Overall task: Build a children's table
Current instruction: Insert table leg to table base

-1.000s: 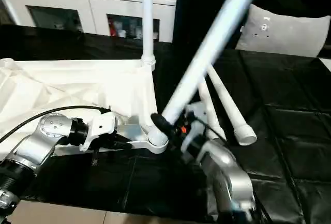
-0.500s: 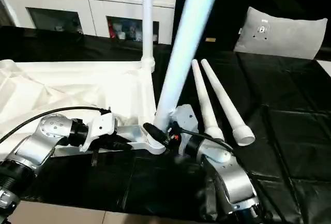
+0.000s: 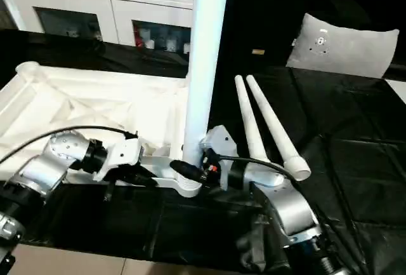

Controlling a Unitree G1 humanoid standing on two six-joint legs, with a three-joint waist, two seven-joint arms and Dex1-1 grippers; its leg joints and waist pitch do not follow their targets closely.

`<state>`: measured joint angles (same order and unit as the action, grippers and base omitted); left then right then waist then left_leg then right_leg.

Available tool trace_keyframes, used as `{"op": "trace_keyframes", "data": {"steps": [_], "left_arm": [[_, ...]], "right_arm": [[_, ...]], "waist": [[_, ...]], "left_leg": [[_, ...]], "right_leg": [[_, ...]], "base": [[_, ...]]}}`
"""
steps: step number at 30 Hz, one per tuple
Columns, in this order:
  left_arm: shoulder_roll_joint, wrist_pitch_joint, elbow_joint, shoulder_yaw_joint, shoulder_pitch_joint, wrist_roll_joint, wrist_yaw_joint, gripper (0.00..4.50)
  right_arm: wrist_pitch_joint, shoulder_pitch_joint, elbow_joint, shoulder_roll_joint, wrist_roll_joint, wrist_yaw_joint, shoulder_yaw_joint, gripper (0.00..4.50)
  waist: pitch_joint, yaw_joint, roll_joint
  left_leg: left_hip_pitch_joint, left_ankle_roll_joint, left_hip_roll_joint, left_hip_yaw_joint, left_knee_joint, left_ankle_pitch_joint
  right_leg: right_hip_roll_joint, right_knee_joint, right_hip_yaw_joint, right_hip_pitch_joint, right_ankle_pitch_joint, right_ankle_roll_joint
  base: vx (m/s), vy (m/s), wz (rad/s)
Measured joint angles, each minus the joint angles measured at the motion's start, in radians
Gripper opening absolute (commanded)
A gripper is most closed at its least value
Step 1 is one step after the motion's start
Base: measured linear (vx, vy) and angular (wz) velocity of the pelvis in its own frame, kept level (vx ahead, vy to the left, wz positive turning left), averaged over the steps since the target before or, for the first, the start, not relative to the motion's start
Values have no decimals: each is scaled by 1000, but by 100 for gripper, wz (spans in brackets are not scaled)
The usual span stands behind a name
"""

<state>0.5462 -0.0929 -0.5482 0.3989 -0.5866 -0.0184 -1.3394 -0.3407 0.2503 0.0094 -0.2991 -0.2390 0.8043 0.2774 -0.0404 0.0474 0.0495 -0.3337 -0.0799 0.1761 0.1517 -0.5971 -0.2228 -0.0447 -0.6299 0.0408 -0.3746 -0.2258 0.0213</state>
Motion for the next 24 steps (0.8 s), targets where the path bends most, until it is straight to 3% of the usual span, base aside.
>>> {"op": "trace_keyframes", "data": {"steps": [8, 15, 19, 24], "left_arm": [[29, 50, 63, -30, 44, 3, 26, 0], [74, 335, 452, -132, 289, 22, 193, 0], [37, 483, 579, -152, 350, 21, 283, 0], [-29, 594, 619, -150, 349, 13, 365, 0]], "right_arm": [[6, -19, 0, 73, 16, -94, 1, 189], [41, 2, 48, 166, 39, -216, 1, 189], [41, 35, 88, 180, 41, -254, -10, 189], [41, 60, 125, 181, 44, -272, -38, 189]], "waist": [[-6, -20, -2], [-9, -71, -5], [-9, -64, -6], [-9, -43, -6]], "left_leg": [[1, -2, 0, 0, 3, 1], [1, -4, 1, 1, 6, 2], [-1, -4, 1, 1, 6, 2], [-3, -4, 1, 1, 6, 2]], "right_leg": [[1, 0, -1, 1, -1, -1], [3, 1, -3, -2, 1, 3], [3, 1, -2, -4, 1, 3], [3, 1, -2, -4, 1, 3]], "base": [[0, 0, 0], [0, 0, 0], [0, 0, 0], [0, 0, 0]]}}
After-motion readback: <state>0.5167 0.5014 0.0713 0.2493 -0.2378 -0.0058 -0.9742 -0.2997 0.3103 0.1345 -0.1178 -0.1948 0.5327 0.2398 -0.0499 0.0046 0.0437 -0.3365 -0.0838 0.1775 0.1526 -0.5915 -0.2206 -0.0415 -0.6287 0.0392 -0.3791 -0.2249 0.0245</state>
